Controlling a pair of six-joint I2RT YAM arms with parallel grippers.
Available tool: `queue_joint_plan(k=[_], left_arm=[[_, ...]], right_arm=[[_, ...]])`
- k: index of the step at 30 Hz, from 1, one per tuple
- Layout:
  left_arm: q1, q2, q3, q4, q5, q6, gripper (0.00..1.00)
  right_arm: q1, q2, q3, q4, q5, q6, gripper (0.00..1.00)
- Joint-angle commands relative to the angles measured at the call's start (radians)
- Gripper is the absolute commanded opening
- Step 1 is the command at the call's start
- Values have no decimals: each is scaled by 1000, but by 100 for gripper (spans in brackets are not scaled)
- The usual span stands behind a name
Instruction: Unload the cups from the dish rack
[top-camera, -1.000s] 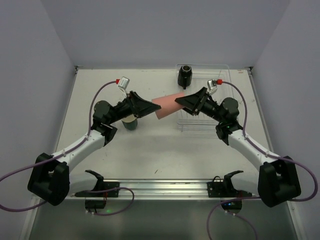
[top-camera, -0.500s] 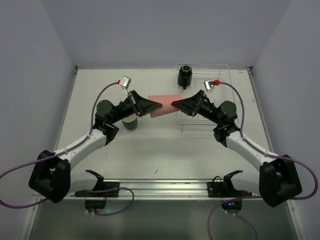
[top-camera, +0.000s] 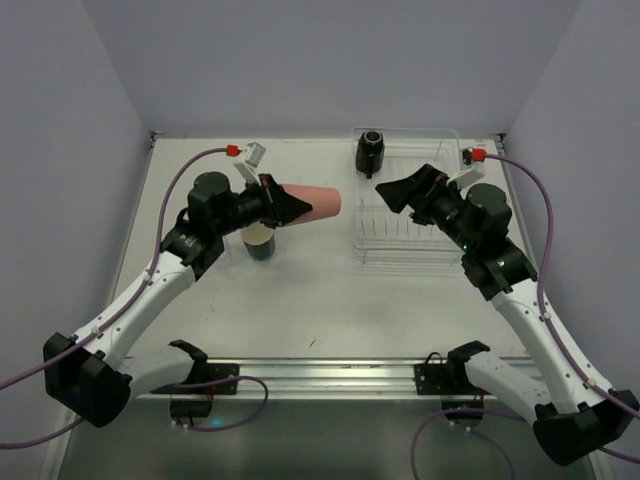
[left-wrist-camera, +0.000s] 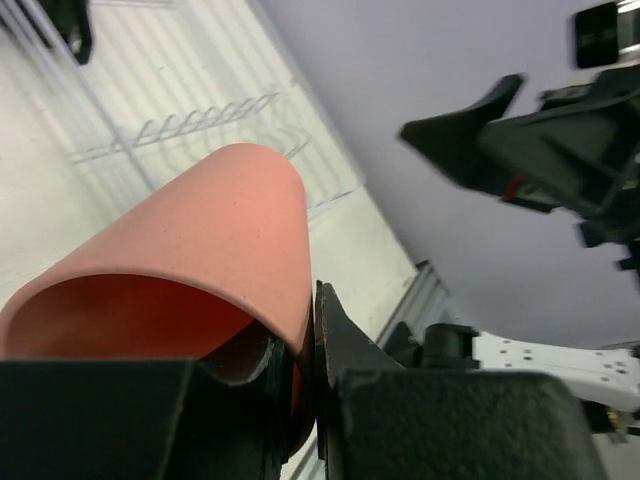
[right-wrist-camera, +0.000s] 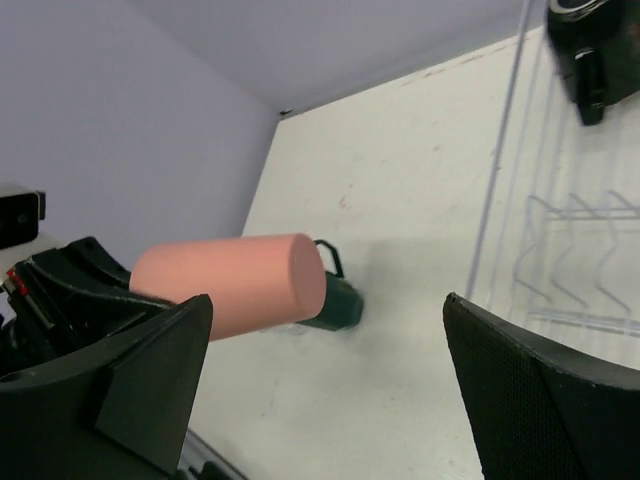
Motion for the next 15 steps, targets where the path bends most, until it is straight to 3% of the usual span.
queue_joint_plan(k=[1, 6, 15], left_arm=[[-6, 20, 75, -312, -70, 217, 0], [-78, 118, 187, -543, -254, 328, 0], [-227, 325, 352, -692, -524, 390, 0]], right_arm=[[-13, -29, 74, -229, 166, -132, 99], [-13, -24, 88, -247, 164, -136, 99], [-13, 42, 80, -255, 98, -116, 99]])
